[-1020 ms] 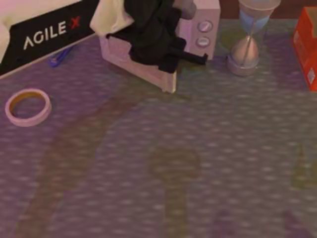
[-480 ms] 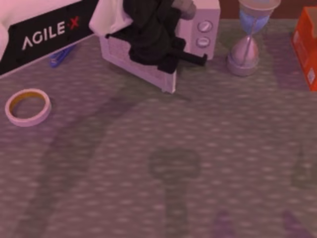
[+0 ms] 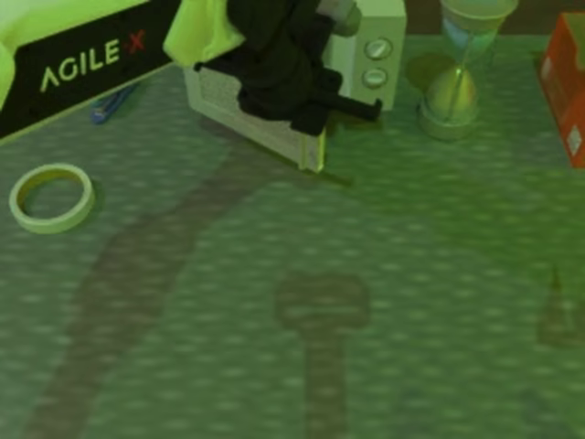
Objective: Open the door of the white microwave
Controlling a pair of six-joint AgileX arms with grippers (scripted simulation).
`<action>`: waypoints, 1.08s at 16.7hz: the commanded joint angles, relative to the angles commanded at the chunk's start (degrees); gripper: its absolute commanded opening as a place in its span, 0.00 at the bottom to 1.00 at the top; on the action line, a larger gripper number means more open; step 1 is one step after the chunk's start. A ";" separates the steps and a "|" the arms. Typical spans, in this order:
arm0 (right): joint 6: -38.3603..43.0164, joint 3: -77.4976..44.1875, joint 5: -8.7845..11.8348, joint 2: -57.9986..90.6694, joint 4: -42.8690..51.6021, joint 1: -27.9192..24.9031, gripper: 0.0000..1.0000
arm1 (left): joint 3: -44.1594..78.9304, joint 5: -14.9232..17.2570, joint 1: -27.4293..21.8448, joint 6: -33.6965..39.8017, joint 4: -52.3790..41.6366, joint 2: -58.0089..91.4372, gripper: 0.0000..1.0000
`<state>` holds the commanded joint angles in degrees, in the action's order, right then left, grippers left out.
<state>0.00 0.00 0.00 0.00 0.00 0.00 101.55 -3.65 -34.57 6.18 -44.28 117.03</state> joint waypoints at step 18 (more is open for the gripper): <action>0.00 0.00 0.00 0.00 0.00 0.00 1.00 | -6.96 4.50 2.13 -7.75 2.31 -4.83 0.00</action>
<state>0.00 0.00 0.00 0.00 0.00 0.00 94.59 0.85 -32.43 -1.57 -41.97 112.20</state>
